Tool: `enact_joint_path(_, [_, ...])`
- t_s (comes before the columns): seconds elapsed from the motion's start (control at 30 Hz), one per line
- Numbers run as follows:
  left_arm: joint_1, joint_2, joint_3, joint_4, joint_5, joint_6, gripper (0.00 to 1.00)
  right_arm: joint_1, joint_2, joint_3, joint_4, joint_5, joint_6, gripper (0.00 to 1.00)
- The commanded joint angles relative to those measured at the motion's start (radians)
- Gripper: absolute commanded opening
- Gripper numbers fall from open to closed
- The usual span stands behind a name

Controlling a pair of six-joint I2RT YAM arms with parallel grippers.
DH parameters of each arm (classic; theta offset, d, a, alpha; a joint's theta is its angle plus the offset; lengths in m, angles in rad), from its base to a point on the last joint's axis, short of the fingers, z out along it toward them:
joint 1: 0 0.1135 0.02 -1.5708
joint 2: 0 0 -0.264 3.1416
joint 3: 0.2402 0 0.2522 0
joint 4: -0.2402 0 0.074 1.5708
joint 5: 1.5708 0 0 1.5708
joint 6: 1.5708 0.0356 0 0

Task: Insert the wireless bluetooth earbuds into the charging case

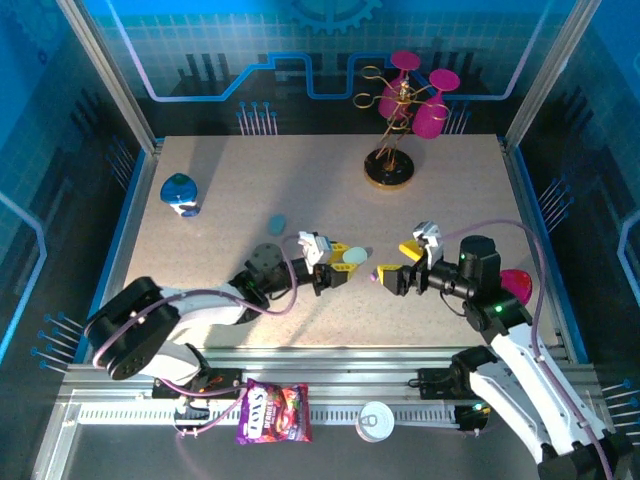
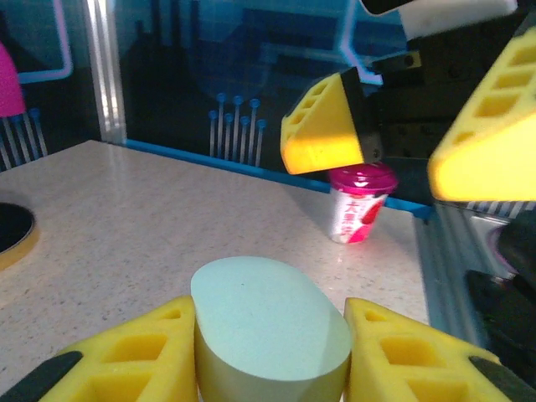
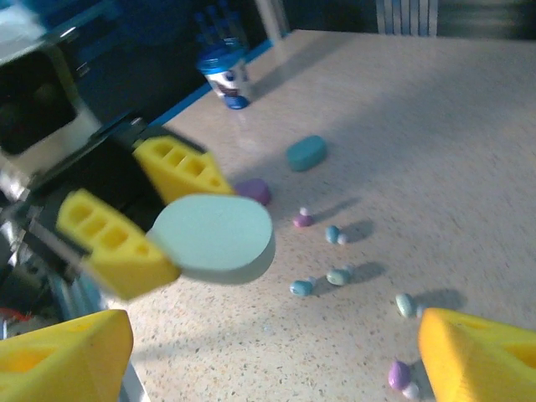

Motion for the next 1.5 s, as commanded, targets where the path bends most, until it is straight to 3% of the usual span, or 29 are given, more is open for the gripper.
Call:
enact_joint_path(0.0, [0.062,-0.085,0.003,-0.090,0.271,-0.082,0.27,0.012,-0.004,0.013,0.029,-0.175,-0.195,0.83])
enact_joint_path(0.1, [0.102,-0.133,0.009,-0.100,0.365,-0.118,0.27,0.072,0.027,0.063,-0.055,-0.196,-0.328,0.80])
enact_joint_path(0.27, [0.119,-0.189,0.039,-0.170,0.467,-0.129,0.29,0.201,0.100,0.175,-0.212,-0.093,-0.507,0.82])
enact_joint_path(0.63, [0.117,-0.201,0.057,-0.118,0.551,-0.178,0.26,0.315,0.294,0.299,-0.188,-0.136,-0.548,0.73])
enact_joint_path(1.03, [0.117,-0.207,0.051,-0.110,0.560,-0.179,0.26,0.328,0.418,0.356,-0.171,-0.214,-0.535,0.46])
enact_joint_path(1.17, [0.118,-0.206,0.052,-0.107,0.554,-0.179,0.28,0.329,0.425,0.353,-0.161,-0.224,-0.526,0.30])
enact_joint_path(1.23, [0.117,-0.207,0.053,-0.091,0.548,-0.192,0.33,0.329,0.420,0.347,-0.144,-0.216,-0.509,0.26])
enact_joint_path(1.3, [0.118,-0.209,0.048,-0.055,0.525,-0.216,0.54,0.326,0.409,0.337,-0.123,-0.188,-0.491,0.24])
enact_joint_path(1.37, [0.118,-0.214,0.036,-0.008,0.497,-0.241,0.66,0.320,0.389,0.323,-0.097,-0.172,-0.465,0.21])
enact_joint_path(1.47, [0.118,-0.220,0.016,0.021,0.462,-0.243,0.69,0.307,0.358,0.283,-0.037,-0.186,-0.417,0.20])
